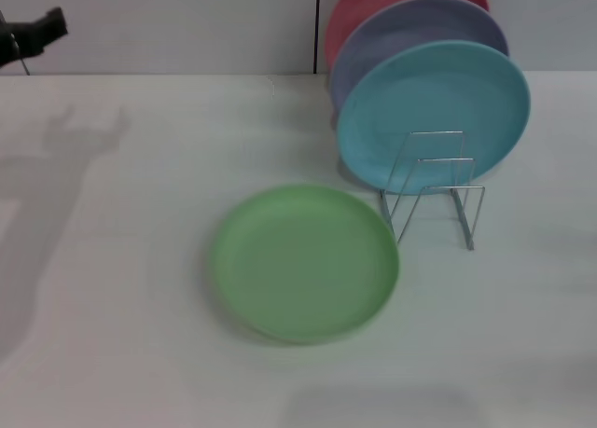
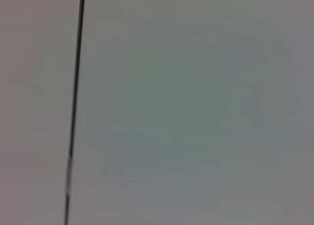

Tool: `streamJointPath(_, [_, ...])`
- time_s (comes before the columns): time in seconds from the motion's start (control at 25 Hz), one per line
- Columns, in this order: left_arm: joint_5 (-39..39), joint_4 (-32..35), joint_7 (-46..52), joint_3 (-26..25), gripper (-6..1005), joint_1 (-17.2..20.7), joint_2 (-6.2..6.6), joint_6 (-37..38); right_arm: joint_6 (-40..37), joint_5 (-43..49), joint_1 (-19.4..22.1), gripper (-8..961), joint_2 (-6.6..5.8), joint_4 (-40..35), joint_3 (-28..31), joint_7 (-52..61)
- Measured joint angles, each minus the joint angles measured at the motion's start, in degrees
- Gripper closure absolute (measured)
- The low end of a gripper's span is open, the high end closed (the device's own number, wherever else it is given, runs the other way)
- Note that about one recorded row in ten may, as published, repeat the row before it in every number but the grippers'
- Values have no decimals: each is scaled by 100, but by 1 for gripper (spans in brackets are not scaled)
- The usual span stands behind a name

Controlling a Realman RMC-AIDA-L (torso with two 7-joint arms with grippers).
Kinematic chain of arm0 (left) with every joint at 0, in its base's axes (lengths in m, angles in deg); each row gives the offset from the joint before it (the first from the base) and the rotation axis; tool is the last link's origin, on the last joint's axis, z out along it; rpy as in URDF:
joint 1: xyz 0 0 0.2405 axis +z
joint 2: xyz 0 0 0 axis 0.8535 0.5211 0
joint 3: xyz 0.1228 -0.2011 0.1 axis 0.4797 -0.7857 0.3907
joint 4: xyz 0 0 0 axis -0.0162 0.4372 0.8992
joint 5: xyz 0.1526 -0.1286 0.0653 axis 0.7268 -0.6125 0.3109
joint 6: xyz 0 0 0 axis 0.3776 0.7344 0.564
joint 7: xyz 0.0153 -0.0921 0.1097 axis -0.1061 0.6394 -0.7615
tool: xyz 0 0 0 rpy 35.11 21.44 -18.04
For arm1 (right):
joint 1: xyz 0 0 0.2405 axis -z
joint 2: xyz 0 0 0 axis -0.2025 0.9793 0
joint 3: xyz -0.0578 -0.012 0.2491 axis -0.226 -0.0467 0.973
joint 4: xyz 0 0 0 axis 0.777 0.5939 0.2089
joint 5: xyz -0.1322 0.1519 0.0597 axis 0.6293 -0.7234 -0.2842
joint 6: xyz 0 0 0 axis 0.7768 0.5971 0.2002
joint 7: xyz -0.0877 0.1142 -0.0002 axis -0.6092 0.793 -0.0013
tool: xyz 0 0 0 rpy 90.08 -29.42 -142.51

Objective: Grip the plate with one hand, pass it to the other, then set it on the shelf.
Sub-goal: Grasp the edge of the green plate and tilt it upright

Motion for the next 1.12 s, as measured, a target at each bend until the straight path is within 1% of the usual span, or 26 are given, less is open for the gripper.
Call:
streamJointPath(0.04, [0, 0, 0, 0, 166, 0, 0, 0, 0, 1, 0, 379, -2, -7, 0, 0])
streamJointPath(0.08, [3, -382, -772, -477, 166, 186, -336, -352, 0, 2, 0, 379, -1, -10, 0, -1])
streamJointPath(0.12, [3, -382, -772, -477, 167, 186, -336, -352, 0, 2, 0, 379, -3, -14, 0, -1])
streamJointPath(0.16, [-2, -1002, -2277, -1257, 168, 488, -1131, -806, 1, 3, 0, 379, -5, -16, 0, -1])
streamJointPath(0.2, [-2, -1002, -2277, -1257, 169, 488, -1131, -806, 1, 3, 0, 379, -5, -16, 0, -1])
streamJointPath(0.24, [-13, -1278, -2871, -1524, 170, 590, -1453, -1043, 3, 3, 0, 378, -10, -20, 0, -1])
streamJointPath(0.28, [-13, -1278, -2871, -1524, 171, 590, -1453, -1043, 4, 2, 0, 378, -11, -22, 0, -2])
streamJointPath(0.32, [-19, -1485, -3235, -1671, 172, 635, -1634, -1302, 5, 3, -1, 378, -14, -23, 0, -2])
streamJointPath(0.36, [-86, -1819, -3582, -1743, 173, 667, -1753, -1923, 6, 2, -6, 378, -18, -25, 0, -2])
streamJointPath(0.4, [-86, -1819, -3582, -1743, 174, 667, -1753, -1923, 6, 2, -6, 378, -18, -25, 0, -2])
streamJointPath(0.48, [-307, -2137, -3740, -1681, 177, 629, -1731, -2716, 7, 3, -14, 378, -22, -26, 0, -2])
streamJointPath(0.52, [-307, -2137, -3740, -1681, 178, 629, -1731, -2716, 8, 2, -22, 378, -22, -27, 0, -2])
streamJointPath(0.56, [-533, -2354, -3949, -1671, 179, 593, -1748, -3516, 45, 2, -42, 378, -23, -29, 0, -2])
streamJointPath(0.6, [-533, -2354, -3949, -1671, 180, 593, -1748, -3516, 45, 2, -42, 378, -23, -29, 0, -2])
streamJointPath(0.64, [-587, -2405, -3966, -1668, 181, 561, -1749, -3734, 77, 3, -54, 378, -26, -33, 0, -2])
streamJointPath(0.72, [-587, -2405, -3966, -1668, 183, 561, -1749, -3734, 162, 6, -90, 378, -29, -69, 0, -2])
streamJointPath(0.76, [-692, -2507, -3979, -1664, 185, 493, -1749, -4202, 263, 9, -155, 378, -33, -147, 0, -2])
streamJointPath(0.8, [-848, -2645, -3983, -1673, 186, 377, -1747, -4956, 263, 9, -155, 378, -33, -147, 0, -2])
streamJointPath(0.84, [-917, -2682, -3985, -1686, 187, 325, -1747, -5230, 320, 10, -185, 378, -35, -179, 0, -2])
streamJointPath(0.92, [-917, -2682, -3985, -1686, 189, 325, -1747, -5230, 402, 11, -225, 379, -42, -222, 0, -1])
streamJointPath(0.96, [-987, -2705, -3980, -1703, 190, 271, -1747, -5508, 438, 11, -279, 379, -49, -299, 0, -2])
streamJointPath(1.0, [-1175, -2696, -3948, -1752, 191, 158, -1752, -5952, 441, 11, -301, 379, -50, -324, 0, -2])
streamJointPath(1.12, [-1402, -2589, -3906, -1811, 195, 54, -1757, -6229, 442, 11, -351, 379, -49, -377, 0, -2])
